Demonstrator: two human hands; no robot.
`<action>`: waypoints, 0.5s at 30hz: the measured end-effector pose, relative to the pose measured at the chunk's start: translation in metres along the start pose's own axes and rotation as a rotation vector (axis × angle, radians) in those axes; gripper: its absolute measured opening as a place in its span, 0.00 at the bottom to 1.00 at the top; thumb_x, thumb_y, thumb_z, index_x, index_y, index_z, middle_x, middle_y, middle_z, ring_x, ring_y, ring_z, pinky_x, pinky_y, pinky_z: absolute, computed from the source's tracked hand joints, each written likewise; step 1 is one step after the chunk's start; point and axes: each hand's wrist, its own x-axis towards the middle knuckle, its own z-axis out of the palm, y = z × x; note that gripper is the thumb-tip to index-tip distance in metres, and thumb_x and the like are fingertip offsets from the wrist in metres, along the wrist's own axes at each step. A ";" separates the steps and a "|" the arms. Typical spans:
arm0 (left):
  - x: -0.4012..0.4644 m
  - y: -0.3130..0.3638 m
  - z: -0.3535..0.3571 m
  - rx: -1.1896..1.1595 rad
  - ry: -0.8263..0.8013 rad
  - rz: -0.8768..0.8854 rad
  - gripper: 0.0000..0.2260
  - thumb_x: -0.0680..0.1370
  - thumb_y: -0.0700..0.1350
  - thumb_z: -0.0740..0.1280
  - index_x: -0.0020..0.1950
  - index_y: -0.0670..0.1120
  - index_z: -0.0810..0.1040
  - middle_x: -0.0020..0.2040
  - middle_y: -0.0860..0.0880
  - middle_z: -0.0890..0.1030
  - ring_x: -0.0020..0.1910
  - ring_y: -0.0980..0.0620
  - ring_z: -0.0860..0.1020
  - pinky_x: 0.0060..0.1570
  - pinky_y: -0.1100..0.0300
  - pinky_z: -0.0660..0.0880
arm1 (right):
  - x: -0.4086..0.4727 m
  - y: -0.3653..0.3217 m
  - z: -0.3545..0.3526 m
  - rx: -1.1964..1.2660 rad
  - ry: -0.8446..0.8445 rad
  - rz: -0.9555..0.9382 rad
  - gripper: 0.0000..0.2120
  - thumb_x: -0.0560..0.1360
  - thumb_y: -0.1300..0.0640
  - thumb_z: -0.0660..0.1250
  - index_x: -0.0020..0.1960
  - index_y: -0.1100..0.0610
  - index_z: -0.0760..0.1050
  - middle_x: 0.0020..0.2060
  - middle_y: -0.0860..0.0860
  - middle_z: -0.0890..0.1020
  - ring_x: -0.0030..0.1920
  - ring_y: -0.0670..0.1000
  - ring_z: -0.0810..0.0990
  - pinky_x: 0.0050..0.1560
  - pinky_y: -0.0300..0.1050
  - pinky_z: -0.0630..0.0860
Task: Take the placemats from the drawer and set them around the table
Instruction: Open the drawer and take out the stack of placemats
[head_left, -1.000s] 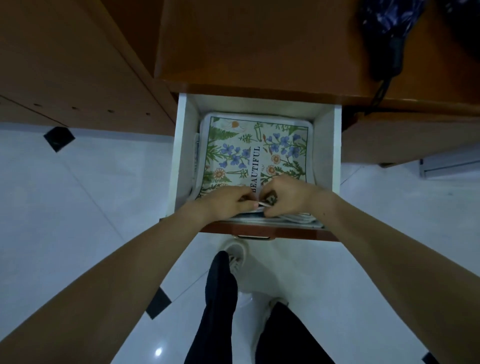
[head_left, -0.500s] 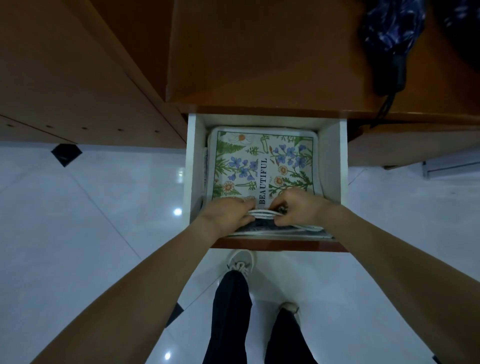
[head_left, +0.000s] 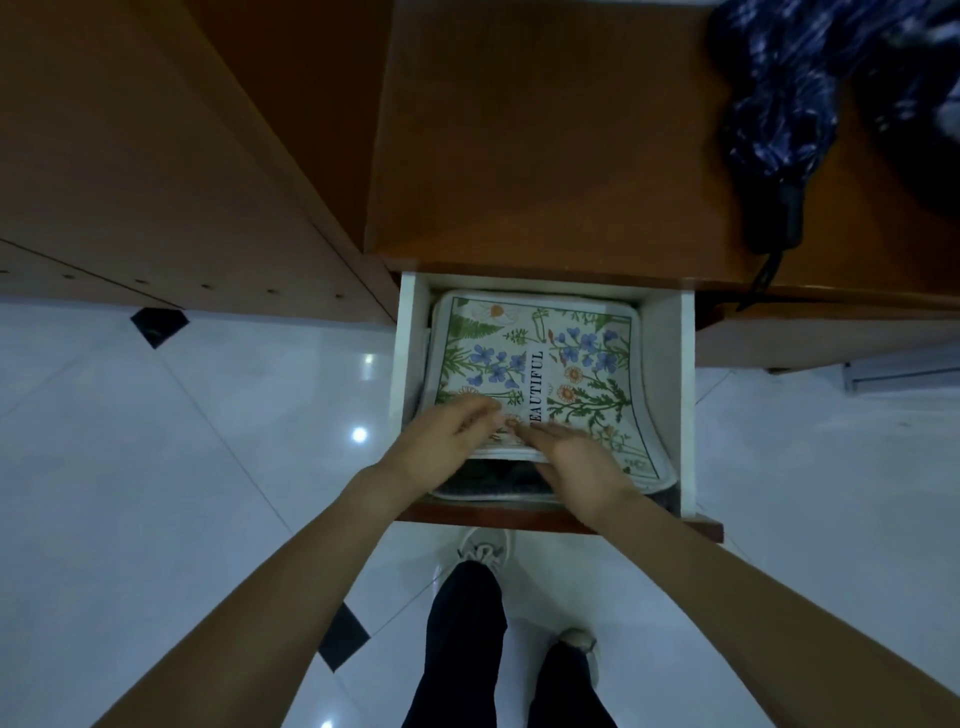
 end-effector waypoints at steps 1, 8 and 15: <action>-0.002 0.002 -0.007 -0.003 0.058 0.005 0.14 0.80 0.52 0.63 0.65 0.52 0.76 0.62 0.55 0.76 0.59 0.58 0.74 0.59 0.65 0.69 | -0.004 0.000 -0.003 0.051 0.040 -0.016 0.27 0.77 0.66 0.64 0.74 0.55 0.64 0.66 0.58 0.75 0.65 0.58 0.74 0.65 0.53 0.71; -0.008 0.021 -0.047 -0.197 0.255 -0.137 0.22 0.75 0.48 0.71 0.68 0.54 0.72 0.63 0.52 0.68 0.65 0.54 0.67 0.66 0.60 0.64 | -0.026 -0.009 -0.027 0.230 0.228 -0.011 0.31 0.76 0.68 0.66 0.74 0.49 0.63 0.67 0.56 0.74 0.66 0.58 0.73 0.70 0.48 0.67; -0.011 0.054 -0.058 -0.785 -0.056 -0.518 0.25 0.76 0.40 0.70 0.69 0.55 0.67 0.64 0.46 0.73 0.56 0.45 0.79 0.47 0.51 0.81 | -0.050 -0.019 -0.044 0.294 0.300 -0.006 0.28 0.77 0.66 0.66 0.73 0.49 0.66 0.67 0.55 0.74 0.65 0.55 0.73 0.67 0.39 0.63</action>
